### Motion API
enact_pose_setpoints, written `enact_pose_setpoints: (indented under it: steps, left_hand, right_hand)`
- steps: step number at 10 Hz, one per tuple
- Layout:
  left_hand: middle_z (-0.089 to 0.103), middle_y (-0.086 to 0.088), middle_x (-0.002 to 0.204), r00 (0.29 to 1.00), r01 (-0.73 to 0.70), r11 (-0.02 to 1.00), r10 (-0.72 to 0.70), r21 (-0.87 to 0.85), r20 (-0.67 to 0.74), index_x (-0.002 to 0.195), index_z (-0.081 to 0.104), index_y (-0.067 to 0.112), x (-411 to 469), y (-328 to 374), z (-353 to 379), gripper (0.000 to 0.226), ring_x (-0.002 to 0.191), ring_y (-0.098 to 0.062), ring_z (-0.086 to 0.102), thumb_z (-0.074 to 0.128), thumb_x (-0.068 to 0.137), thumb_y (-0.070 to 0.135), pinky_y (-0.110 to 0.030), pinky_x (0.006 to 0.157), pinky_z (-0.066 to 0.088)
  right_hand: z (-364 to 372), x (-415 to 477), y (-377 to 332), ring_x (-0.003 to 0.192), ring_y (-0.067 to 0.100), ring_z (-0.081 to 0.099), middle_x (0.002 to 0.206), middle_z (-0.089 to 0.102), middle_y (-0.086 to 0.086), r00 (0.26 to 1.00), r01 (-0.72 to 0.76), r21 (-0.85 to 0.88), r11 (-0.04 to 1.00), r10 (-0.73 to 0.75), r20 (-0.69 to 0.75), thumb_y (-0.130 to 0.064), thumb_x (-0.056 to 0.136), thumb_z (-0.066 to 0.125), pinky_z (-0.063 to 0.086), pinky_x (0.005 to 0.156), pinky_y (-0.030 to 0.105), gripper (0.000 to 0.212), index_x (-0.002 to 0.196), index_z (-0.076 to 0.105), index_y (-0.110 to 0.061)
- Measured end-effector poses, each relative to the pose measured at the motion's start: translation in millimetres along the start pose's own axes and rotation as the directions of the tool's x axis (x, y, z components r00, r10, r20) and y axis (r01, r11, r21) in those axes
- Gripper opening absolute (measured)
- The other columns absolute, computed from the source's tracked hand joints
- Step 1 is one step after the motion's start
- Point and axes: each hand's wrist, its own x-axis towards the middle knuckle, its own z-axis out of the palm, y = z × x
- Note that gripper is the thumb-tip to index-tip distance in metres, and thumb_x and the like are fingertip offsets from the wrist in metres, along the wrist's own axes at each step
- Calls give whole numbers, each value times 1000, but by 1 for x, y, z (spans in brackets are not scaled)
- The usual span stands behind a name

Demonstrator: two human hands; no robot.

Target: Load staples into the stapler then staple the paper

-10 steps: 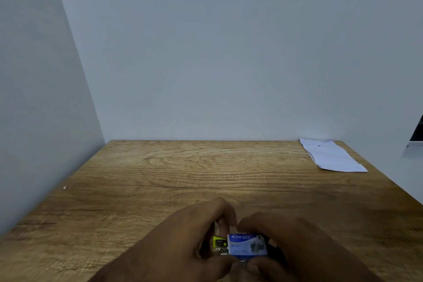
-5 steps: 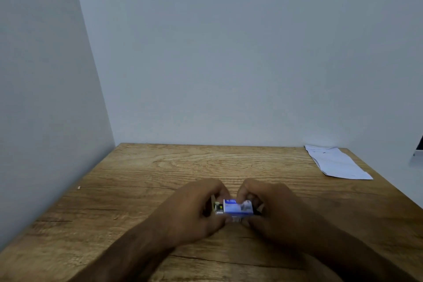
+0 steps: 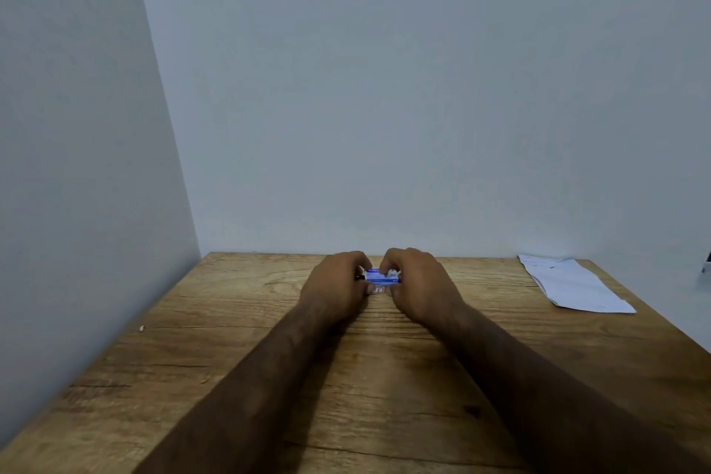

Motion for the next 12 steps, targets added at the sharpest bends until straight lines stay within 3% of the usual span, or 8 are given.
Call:
enact_pose_setpoints:
  steps: [2, 4, 6, 7, 8, 9, 10, 12]
  left_hand:
    - [73, 2, 122, 998, 59, 994, -60, 90, 8, 123, 69, 23, 17, 5, 2, 30, 110, -19, 64, 73, 93, 25, -35, 87, 53]
    - [73, 3, 123, 997, 71, 971, -73, 227, 2, 125, 65, 29, 21, 9, 5, 29, 106, -19, 67, 68, 96, 28, -31, 76, 51]
    - [73, 6, 119, 999, 37, 957, -31, 287, -23, 123, 63, 33, 21, 3, 7, 28, 103, -18, 66, 67, 96, 34, -31, 71, 50]
    - [73, 5, 120, 1000, -6, 954, 6, 301, -2, 126, 62, 33, 25, 1, 9, 30, 101, -18, 67, 67, 96, 34, -34, 77, 57]
    - [72, 6, 122, 999, -42, 951, 31, 305, 43, 127, 61, 32, 29, -3, 8, 34, 102, -17, 66, 68, 94, 38, -33, 79, 58]
    - [67, 10, 132, 992, -70, 955, 37, 287, 119, 137, 53, 34, 34, -10, 1, 58, 112, -14, 64, 71, 85, 55, -33, 85, 54]
    - [59, 7, 142, 981, -80, 973, 39, 214, 190, 149, 40, 32, 36, -15, -7, 84, 119, -15, 61, 72, 79, 65, -34, 95, 52]
    - [47, 8, 153, 925, -43, 998, 23, 46, 379, 156, 28, 31, 39, -13, -37, 91, 116, -10, 61, 63, 82, 72, -24, 95, 45]
  right_hand:
    - [9, 20, 2, 93, 16, 60, 107, 70, 1, 998, -65, -17, 998, 64, -19, -10, 78, 77, 51, 73, 25, 29, 94, 62, -29]
    - [14, 18, 3, 84, 13, 53, 109, 67, -1, 997, -63, -57, 996, 61, -48, -12, 78, 75, 46, 68, 22, 33, 100, 60, -31]
    - [6, 14, 7, 92, 16, 60, 117, 64, 1, 1000, 3, -40, 999, -4, -20, -16, 81, 74, 50, 75, 23, 36, 113, 61, -28]
    - [2, 10, 8, 103, 18, 61, 126, 60, 2, 1000, 20, 0, 1000, -20, -9, -14, 82, 74, 50, 82, 24, 48, 125, 57, -26]
    - [-2, 13, 11, 105, 18, 61, 131, 57, 3, 999, 22, 25, 999, -23, 38, -14, 81, 75, 47, 80, 19, 53, 128, 55, -26]
    - [-7, 23, 17, 101, 16, 60, 132, 53, 2, 994, 17, 66, 998, -24, 105, -16, 78, 76, 44, 75, 17, 59, 130, 51, -27]
    - [-12, 31, 21, 105, 16, 58, 132, 49, 1, 980, -10, 130, 991, -16, 197, -21, 77, 77, 52, 81, 23, 65, 134, 47, -28]
    - [-46, 41, 34, 137, 20, 41, 156, 30, 4, 909, -23, 130, 991, -34, 415, -26, 77, 71, 36, 107, 24, 89, 154, 25, -22]
